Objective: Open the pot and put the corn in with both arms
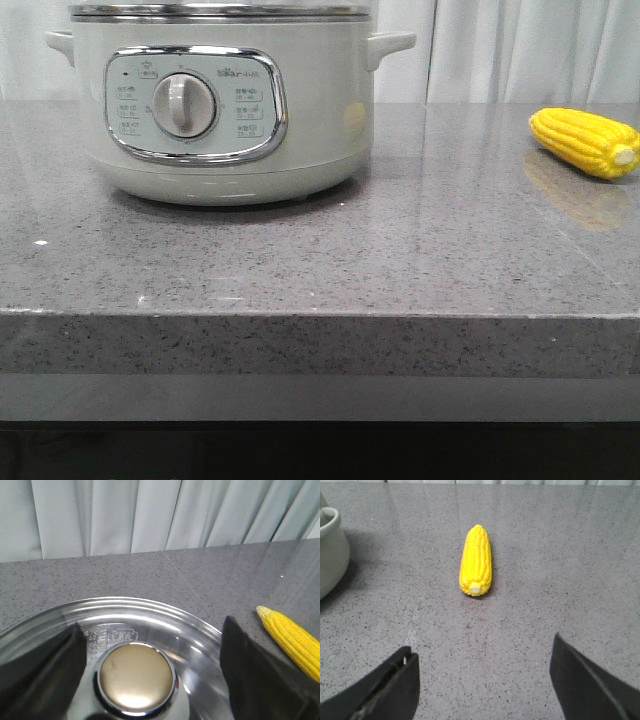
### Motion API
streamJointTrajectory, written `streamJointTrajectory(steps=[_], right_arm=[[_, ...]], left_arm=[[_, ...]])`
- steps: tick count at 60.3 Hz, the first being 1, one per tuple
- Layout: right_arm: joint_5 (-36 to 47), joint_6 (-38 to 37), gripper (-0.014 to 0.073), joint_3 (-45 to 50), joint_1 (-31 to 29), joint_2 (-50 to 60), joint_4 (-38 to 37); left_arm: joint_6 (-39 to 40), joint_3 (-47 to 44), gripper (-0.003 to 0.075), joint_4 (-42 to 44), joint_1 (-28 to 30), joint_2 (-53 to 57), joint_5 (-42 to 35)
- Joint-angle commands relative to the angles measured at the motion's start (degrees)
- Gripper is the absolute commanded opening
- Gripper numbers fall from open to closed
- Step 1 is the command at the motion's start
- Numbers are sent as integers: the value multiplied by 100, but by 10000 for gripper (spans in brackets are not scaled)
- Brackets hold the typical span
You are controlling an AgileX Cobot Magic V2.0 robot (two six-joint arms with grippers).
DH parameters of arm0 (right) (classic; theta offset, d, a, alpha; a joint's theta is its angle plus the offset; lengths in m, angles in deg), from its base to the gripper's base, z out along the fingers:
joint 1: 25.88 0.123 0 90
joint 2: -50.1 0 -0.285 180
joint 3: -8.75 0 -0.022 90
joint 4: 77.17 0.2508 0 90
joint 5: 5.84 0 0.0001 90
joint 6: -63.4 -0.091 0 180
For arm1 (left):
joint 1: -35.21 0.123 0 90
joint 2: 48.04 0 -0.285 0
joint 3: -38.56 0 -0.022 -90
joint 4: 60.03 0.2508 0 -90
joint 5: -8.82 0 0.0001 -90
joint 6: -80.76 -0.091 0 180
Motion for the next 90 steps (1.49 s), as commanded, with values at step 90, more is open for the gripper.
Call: streamJointTrajectory(steps=[90], right_arm=[[425, 36, 561, -165, -25, -66, 3]], left_arm=[[1, 1009, 250, 723, 95, 1826, 1434]])
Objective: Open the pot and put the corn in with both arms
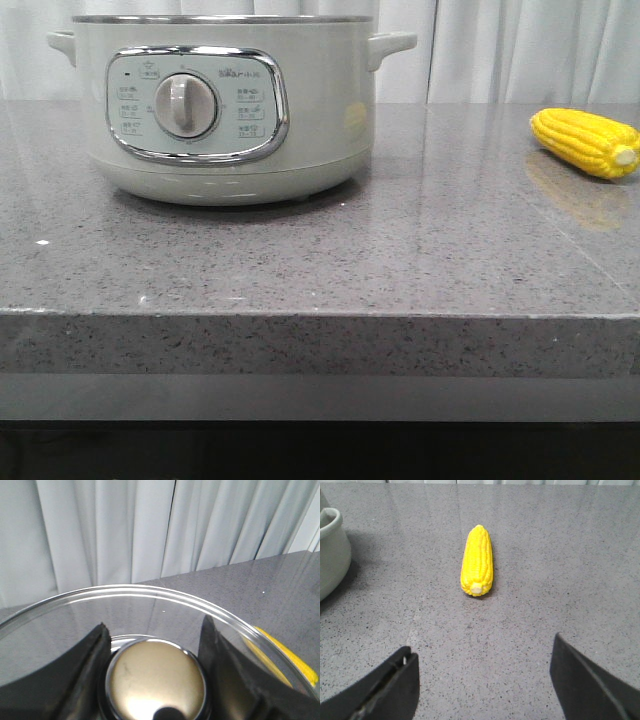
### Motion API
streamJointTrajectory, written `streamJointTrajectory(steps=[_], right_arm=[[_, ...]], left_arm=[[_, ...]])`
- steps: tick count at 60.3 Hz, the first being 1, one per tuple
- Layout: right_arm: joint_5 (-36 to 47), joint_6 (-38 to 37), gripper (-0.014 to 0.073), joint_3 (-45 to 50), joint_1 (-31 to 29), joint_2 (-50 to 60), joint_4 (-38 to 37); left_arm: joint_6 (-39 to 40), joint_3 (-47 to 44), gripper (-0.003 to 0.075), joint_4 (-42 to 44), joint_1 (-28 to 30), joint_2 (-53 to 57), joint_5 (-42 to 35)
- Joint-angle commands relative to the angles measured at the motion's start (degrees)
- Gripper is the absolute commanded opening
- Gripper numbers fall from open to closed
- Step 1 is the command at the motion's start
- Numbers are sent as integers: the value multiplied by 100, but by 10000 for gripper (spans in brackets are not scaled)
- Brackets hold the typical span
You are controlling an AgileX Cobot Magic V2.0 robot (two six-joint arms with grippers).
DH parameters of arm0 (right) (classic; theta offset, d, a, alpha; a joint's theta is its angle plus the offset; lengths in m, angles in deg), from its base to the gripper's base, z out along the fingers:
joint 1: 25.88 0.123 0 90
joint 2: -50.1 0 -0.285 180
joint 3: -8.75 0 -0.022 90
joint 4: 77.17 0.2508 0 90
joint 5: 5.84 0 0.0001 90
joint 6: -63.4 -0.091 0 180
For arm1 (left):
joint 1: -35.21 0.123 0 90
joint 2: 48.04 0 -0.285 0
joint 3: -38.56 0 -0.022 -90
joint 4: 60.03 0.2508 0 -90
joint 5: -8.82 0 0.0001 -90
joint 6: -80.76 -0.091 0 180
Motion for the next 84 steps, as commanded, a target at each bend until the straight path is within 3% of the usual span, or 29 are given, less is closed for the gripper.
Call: streamJointTrajectory(steps=[1, 23, 39, 56, 84], right_arm=[[425, 36, 561, -165, -25, -66, -7], [199, 36, 561, -455, -25, -768, 111], [-601, 36, 561, -1510, -25, -2178, 320], [-1127, 36, 561, -2743, -25, -3796, 389], [-1478, 82, 561, -4745, -25, -6206, 389]], left_arm=[[41, 98, 249, 197, -4, 625, -365], [152, -1953, 250, 226, 89, 2490, -284], [450, -3221, 249, 189, 1262, 3517, -231], [450, -3688, 249, 162, 1531, 4026, 422], [450, -3752, 249, 162, 1531, 4064, 422]])
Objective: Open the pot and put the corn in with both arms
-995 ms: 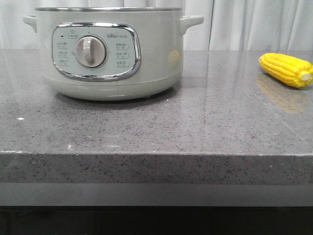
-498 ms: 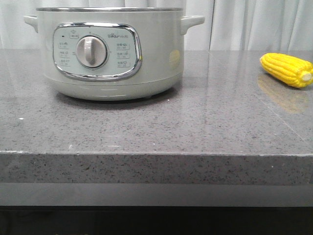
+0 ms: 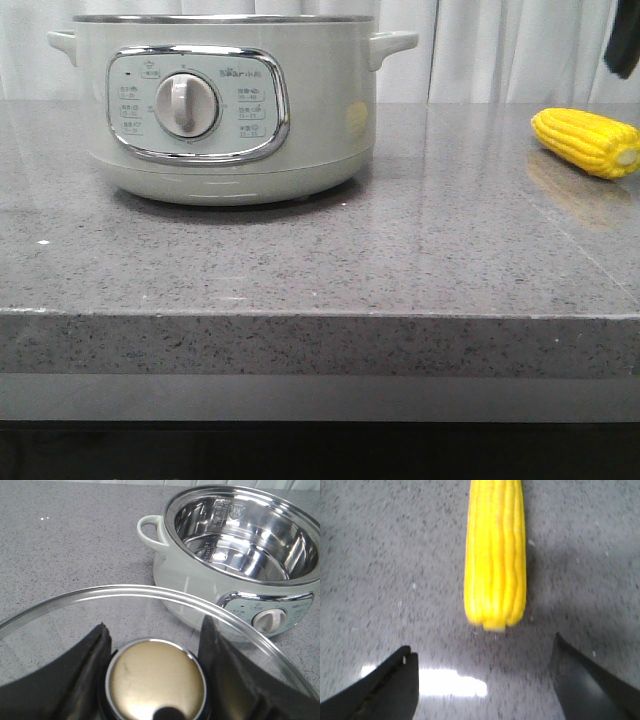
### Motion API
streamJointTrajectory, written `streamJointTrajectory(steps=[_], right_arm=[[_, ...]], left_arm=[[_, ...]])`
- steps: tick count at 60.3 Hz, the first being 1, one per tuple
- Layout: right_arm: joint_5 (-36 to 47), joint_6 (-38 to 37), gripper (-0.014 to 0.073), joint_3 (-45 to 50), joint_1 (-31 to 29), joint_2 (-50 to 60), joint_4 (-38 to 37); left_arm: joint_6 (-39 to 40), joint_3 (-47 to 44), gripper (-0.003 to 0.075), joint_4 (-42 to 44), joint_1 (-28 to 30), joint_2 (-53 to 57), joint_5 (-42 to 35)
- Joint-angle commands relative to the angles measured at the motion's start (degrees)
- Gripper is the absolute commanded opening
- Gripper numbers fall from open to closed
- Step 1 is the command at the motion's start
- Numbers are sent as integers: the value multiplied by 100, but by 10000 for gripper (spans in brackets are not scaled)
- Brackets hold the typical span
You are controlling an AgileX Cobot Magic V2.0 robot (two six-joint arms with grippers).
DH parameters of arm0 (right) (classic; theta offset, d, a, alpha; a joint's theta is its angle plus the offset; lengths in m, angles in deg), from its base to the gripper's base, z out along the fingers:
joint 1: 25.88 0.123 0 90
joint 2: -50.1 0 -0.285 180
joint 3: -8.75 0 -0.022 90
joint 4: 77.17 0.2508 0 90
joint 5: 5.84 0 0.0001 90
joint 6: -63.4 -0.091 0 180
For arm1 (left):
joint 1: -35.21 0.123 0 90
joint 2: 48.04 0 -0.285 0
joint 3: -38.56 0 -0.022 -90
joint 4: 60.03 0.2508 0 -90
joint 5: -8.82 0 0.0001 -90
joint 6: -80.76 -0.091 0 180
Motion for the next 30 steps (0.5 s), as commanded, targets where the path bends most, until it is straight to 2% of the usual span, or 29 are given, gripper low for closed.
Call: streamJointTrajectory(steps=[1, 19, 30], right_arm=[[186, 78, 561, -509, -25, -173, 45], [184, 248, 561, -1451, -25, -1241, 45], [189, 266, 561, -1664, -25, -1632, 40]], left_arm=[[38, 216, 249, -56, 22, 42, -743], [38, 216, 249, -56, 22, 42, -743], [38, 216, 249, -56, 22, 42, -743]])
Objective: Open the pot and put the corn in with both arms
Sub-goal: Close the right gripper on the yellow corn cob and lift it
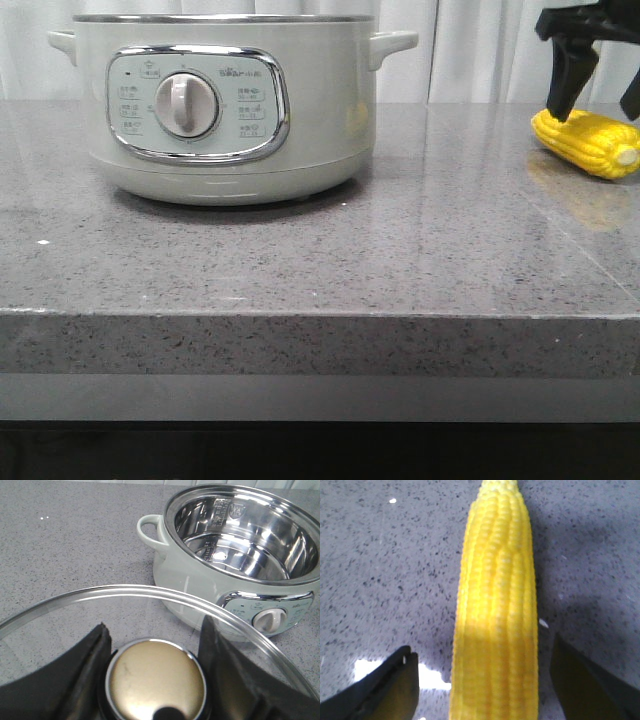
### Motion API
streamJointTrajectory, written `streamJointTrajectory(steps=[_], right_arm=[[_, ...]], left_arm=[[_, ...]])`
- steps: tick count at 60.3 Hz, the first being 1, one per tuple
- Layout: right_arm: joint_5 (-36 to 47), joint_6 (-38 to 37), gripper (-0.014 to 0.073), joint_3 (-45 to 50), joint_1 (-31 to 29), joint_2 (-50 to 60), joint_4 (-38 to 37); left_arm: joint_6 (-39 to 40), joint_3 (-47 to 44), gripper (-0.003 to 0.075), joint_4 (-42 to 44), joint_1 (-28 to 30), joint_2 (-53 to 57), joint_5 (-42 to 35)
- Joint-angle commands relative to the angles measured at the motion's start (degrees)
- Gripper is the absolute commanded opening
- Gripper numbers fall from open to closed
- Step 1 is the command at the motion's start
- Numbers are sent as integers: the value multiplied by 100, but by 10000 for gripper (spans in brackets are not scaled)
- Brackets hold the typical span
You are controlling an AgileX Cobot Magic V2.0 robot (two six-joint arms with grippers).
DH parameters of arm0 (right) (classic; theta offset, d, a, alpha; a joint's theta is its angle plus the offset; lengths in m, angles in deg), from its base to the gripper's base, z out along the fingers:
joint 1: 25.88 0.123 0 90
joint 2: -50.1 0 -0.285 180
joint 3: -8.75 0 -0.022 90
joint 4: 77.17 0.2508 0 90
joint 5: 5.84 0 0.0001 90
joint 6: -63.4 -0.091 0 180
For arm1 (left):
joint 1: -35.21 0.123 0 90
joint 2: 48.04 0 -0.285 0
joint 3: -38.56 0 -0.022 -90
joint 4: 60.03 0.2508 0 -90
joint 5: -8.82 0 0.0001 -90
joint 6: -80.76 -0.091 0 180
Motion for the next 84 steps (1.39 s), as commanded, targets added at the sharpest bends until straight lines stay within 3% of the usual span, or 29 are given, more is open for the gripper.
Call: streamJointTrajectory(steps=[1, 14, 24, 27, 50, 84], right_arm=[[191, 95, 561, -232, -25, 152, 40], [24, 324, 546, -232, -25, -61, 34], [-99, 337, 292, -232, -25, -42, 34], [-134, 337, 256, -232, -25, -14, 34], [-177, 337, 259, -232, 176, 1034, 81], [312, 343, 259, -232, 1901, 2942, 201]], left_arm=[[38, 216, 249, -56, 22, 42, -743], [38, 216, 249, -56, 22, 42, -751], [38, 216, 249, -56, 22, 42, -791], [38, 216, 249, -56, 22, 42, -816], [38, 216, 249, -46, 22, 42, -881], [38, 216, 249, -34, 22, 42, -1013]])
